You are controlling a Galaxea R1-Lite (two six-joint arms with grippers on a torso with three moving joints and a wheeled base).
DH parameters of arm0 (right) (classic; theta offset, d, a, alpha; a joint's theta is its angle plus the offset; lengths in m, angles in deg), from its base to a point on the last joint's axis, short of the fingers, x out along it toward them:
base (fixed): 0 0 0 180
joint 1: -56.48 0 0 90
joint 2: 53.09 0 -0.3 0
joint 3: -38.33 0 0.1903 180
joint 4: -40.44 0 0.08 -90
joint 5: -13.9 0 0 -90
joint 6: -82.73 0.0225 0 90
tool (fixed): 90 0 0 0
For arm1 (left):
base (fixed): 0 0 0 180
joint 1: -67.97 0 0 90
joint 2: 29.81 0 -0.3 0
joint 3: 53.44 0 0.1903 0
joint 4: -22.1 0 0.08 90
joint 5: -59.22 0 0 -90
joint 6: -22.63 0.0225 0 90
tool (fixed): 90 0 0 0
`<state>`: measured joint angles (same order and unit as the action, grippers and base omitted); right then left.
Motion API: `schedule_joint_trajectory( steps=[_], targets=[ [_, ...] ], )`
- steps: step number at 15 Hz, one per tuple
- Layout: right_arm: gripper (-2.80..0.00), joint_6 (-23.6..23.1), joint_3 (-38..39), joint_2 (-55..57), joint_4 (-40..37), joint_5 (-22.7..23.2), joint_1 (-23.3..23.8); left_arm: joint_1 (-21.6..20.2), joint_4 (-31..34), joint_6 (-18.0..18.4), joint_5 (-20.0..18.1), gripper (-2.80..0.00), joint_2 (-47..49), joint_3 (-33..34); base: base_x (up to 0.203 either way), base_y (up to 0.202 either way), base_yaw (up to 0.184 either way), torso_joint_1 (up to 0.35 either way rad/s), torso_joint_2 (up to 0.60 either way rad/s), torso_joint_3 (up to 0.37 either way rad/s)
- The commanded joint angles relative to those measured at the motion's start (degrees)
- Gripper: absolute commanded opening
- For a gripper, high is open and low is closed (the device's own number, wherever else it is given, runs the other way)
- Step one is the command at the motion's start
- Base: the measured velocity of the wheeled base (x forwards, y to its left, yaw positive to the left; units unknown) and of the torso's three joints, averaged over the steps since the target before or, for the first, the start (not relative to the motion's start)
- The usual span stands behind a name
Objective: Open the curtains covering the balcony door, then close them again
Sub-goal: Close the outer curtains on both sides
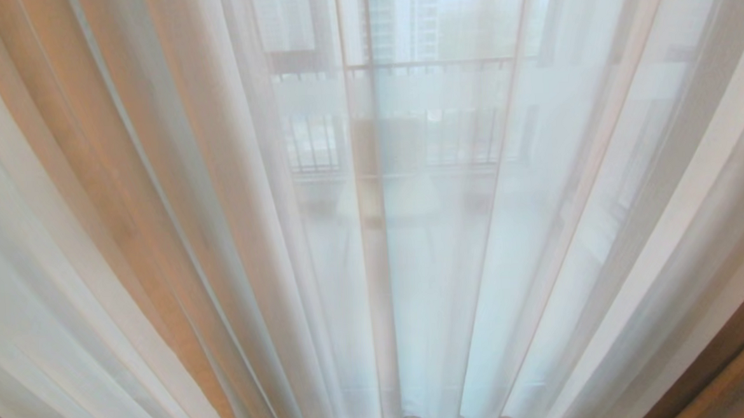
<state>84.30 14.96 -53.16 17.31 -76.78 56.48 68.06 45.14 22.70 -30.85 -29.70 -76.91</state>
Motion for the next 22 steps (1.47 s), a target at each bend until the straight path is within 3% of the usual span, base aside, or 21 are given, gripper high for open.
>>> schedule_joint_trajectory(
  steps=[1, 22],
  targets=[
    [-2.8, 0.0, 0.0, 0.1, 0.0, 0.0, 0.0, 0.0, -0.1, 0.0, 0.0, -2.8, -0.1, 0.0, 0.0, 0.0, 0.0, 0.0, 0.0, 0.0],
    [-2.8, 0.0, 0.0, 0.1, 0.0, 0.0, 0.0, 0.0, 0.0, 0.0, 0.1, -2.8, -0.1, 0.0, 0.0, 0.0, 0.0, 0.0, 0.0, 0.0]
  ],
)
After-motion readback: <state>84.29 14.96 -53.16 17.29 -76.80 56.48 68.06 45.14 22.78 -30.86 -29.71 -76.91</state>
